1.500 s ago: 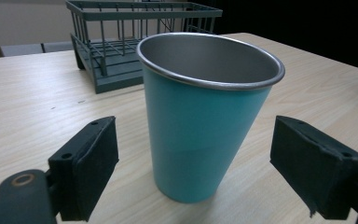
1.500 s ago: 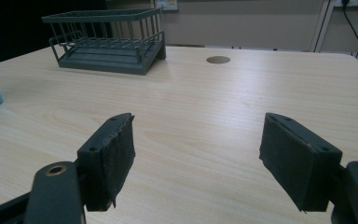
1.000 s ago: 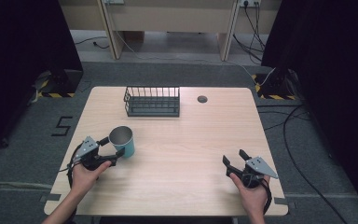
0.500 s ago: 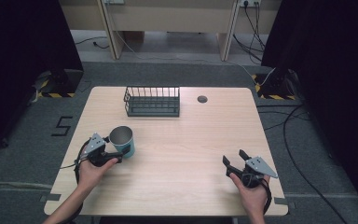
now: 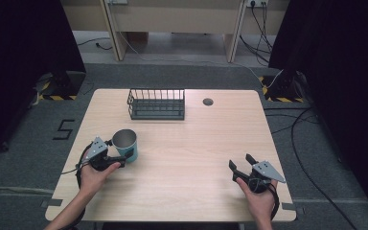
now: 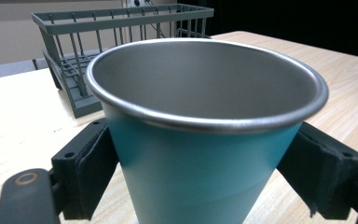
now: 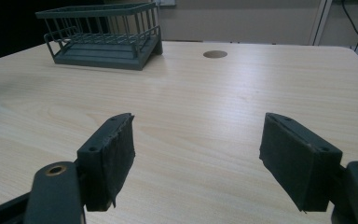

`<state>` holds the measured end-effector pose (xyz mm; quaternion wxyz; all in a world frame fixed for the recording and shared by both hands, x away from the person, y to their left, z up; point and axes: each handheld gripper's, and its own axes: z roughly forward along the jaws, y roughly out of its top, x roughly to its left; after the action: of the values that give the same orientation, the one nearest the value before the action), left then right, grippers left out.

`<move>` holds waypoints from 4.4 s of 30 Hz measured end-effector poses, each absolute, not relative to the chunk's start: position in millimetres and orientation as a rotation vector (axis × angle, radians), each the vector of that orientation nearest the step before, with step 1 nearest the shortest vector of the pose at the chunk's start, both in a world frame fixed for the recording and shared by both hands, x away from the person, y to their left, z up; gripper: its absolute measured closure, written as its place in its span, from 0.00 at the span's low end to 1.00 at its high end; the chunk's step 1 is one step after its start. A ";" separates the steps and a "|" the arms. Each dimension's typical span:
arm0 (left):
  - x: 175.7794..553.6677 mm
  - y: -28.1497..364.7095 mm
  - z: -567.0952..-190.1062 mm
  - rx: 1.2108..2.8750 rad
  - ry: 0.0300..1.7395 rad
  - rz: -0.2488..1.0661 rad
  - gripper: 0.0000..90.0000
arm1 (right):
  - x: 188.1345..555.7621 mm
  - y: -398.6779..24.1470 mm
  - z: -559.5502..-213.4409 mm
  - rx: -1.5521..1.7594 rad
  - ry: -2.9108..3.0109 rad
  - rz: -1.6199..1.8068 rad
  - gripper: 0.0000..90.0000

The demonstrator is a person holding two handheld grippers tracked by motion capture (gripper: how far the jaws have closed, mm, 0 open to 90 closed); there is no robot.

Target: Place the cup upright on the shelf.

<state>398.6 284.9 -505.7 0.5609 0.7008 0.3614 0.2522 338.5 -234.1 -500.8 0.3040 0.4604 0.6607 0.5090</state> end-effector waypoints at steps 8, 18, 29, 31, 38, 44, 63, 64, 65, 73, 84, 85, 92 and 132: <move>399.1 288.2 -504.1 1.622 0.862 0.593 0.17 | 338.8 -234.0 -500.9 1.221 1.749 1.349 0.30; 398.4 289.7 -499.4 1.597 0.859 0.596 0.17 | 338.9 -233.4 -500.8 1.227 1.746 1.353 0.30; 397.8 291.5 -491.4 1.585 0.845 0.601 0.17 | 338.9 -233.6 -500.6 1.227 1.742 1.353 0.30; 398.0 291.8 -490.9 1.585 0.844 0.600 0.17 | 338.9 -233.6 -500.7 1.227 1.742 1.353 0.30; 400.1 292.7 -484.4 1.573 0.834 0.609 0.17 | 339.1 -233.4 -500.9 1.230 1.741 1.356 0.30; 403.8 291.5 -475.9 1.560 0.819 0.620 0.17 | 338.9 -234.2 -500.7 1.227 1.739 1.352 0.30; 414.8 287.6 -463.1 1.541 0.807 0.634 0.17 | 339.1 -234.3 -500.6 1.229 1.735 1.352 0.30; 415.3 287.4 -462.6 1.540 0.808 0.633 0.17 | 339.0 -234.2 -500.6 1.232 1.734 1.355 0.30; 416.0 287.3 -462.1 1.541 0.808 0.634 0.17 | 338.9 -234.0 -500.6 1.236 1.734 1.357 0.30; 421.7 286.8 -458.6 1.533 0.812 0.636 0.17 | 339.4 -234.5 -501.2 1.235 1.733 1.357 0.30; 433.7 281.6 -449.1 1.525 0.800 0.654 0.17 | 339.5 -235.9 -501.3 1.237 1.730 1.358 0.30; 434.5 281.0 -448.6 1.523 0.800 0.653 0.17 | 339.4 -236.0 -501.1 1.238 1.730 1.358 0.30; 439.0 278.1 -445.4 1.529 0.795 0.661 0.17 | 339.3 -236.6 -500.8 1.238 1.727 1.359 0.30; 479.6 261.4 -420.0 1.505 0.787 0.690 0.17 | 339.3 -239.3 -501.0 1.245 1.716 1.364 0.30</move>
<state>479.6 261.4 -420.0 0.6083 0.6515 0.3408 0.2988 339.3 -239.3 -501.0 0.3054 0.4701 0.6483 0.5152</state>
